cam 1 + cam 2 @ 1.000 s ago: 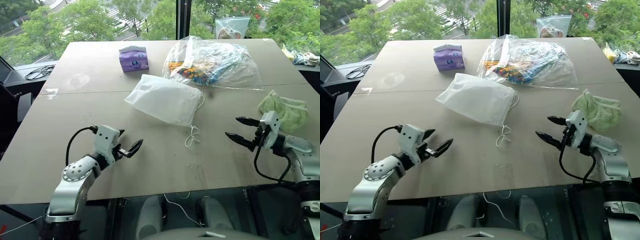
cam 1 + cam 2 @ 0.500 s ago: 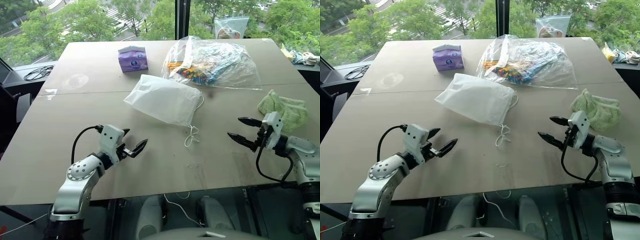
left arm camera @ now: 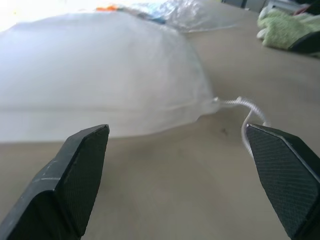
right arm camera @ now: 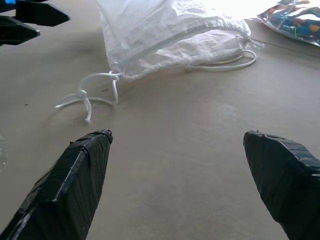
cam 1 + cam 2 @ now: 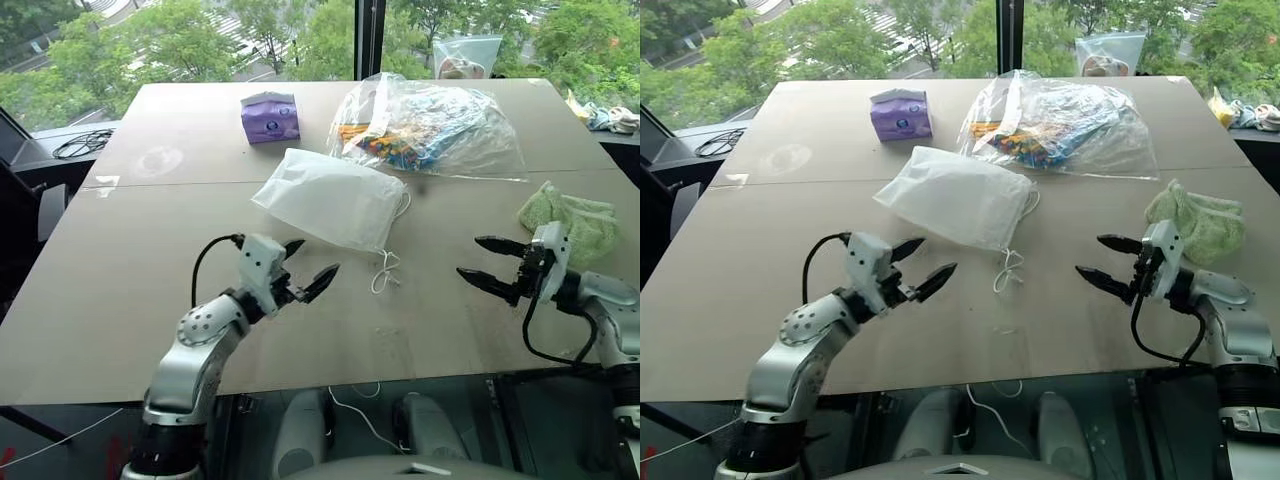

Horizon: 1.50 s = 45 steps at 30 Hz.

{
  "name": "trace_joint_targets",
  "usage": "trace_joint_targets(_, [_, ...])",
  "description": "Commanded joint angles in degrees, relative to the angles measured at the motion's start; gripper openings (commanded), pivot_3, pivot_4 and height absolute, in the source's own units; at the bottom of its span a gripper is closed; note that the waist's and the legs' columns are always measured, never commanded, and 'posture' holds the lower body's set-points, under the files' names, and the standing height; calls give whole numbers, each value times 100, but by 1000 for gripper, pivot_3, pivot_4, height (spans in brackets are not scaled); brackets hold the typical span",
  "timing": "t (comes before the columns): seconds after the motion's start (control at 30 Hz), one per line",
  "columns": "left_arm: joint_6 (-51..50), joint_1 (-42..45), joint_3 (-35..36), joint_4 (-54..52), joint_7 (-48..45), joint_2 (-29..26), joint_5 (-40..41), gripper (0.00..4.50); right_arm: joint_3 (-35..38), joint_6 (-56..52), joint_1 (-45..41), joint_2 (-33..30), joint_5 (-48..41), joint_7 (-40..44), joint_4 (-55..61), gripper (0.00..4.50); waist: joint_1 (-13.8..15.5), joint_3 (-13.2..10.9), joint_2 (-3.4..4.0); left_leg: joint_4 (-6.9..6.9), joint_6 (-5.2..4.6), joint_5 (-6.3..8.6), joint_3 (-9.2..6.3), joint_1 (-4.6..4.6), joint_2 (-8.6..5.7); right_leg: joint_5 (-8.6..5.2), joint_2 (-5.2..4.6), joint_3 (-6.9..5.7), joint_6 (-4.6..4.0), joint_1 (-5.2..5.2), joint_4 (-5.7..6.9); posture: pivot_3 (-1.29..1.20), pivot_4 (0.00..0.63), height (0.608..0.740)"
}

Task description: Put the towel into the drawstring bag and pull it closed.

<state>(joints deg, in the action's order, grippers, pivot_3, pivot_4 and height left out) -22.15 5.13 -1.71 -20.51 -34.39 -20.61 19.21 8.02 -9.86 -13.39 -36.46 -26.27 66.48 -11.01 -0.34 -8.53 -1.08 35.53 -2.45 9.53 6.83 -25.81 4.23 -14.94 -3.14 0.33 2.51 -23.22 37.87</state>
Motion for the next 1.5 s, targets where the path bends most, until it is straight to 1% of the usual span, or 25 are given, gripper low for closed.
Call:
trace_joint_targets(0.03, [-60,520,-613,138,220,399,-221,4500,214,-160,67,-189,-205,80,337,4491,0,0,0,4,-1,-1,0,0,0,0,3,1,0,1,0,0,150,740])
trace_joint_targets(0.13, [44,1104,-1444,627,398,1014,-677,4500,245,-338,173,-340,-263,84,528,4491,35,0,0,19,-4,-3,-7,-3,-2,0,13,0,2,7,0,0,150,740])
trace_joint_targets(0.2, [133,1264,-1595,805,468,1205,-809,4500,265,-419,216,-392,-292,66,633,4491,41,0,0,36,-6,-1,-9,-8,-1,0,18,3,4,10,0,0,150,740])
trace_joint_targets(0.27, [137,1509,-1614,1081,886,1538,-1035,4500,323,-517,268,-473,-330,24,766,4491,27,-1,-1,40,-9,0,-7,-7,1,0,23,9,4,9,0,0,150,740])
trace_joint_targets(0.3, [228,1675,-1711,1329,1232,1688,-1368,4500,372,-578,314,-522,-357,-4,841,4491,22,-2,-1,40,-9,0,-12,-6,1,0,25,8,4,9,3,0,150,740])
trace_joint_targets(0.47, [731,2144,-2251,2350,2335,1939,-2737,4500,511,-743,506,-661,-465,-64,1125,4491,42,-2,-2,49,-8,1,-49,-6,-3,0,41,7,2,14,8,0,150,740])
trace_joint_targets(0.57, [969,2314,-2265,2760,3054,2115,-3273,4500,626,-558,543,-652,-446,-102,1168,4491,52,-5,-4,52,-11,3,-46,-14,-6,0,36,11,3,11,1,0,150,740])
trace_joint_targets(0.67, [1008,2441,-2261,3032,3746,2244,-3798,4500,769,-434,510,-507,-569,-142,1191,4491,75,-6,-5,52,-12,3,-48,-19,-5,0,37,10,3,7,2,0,150,740])
trace_joint_targets(0.73, [967,2431,-2189,3102,4122,2393,-3960,4500,847,-278,448,-362,-634,-194,1165,4491,89,-5,-4,52,-12,3,-50,-18,-4,0,38,7,3,7,3,0,150,740])
trace_joint_targets(0.9, [823,2267,-2082,3104,4519,2629,-4162,4500,894,-50,453,-268,-608,-173,1034,4491,109,-5,-4,53,-11,4,-48,-19,-4,0,36,7,3,7,3,0,150,740])
trace_joint_targets(1.23, [890,2325,-2072,3526,4693,2644,-4396,4500,912,28,461,-373,-582,-188,897,4491,110,-5,-4,53,-11,4,-48,-19,-4,0,36,7,3,7,3,0,150,740])
trace_joint_targets(1.43, [858,2154,-2031,3317,4940,2585,-4612,4500,874,167,390,-383,-524,-83,600,4491,108,-5,-4,53,-11,4,-48,-19,-4,0,36,7,3,7,3,0,150,740])
trace_joint_targets(1.47, [856,2108,-2037,3249,4983,2565,-4669,3998,855,209,391,-378,-508,-61,542,4500,107,-5,-4,53,-11,4,-48,-19,-4,0,36,7,3,7,3,0,150,740])
trace_joint_targets(1.5, [870,2049,-2057,3165,5024,2536,-4735,3678,834,254,387,-369,-493,-40,484,4500,107,-6,-4,53,-11,4,-48,-19,-4,0,36,7,3,7,4,0,150,740])
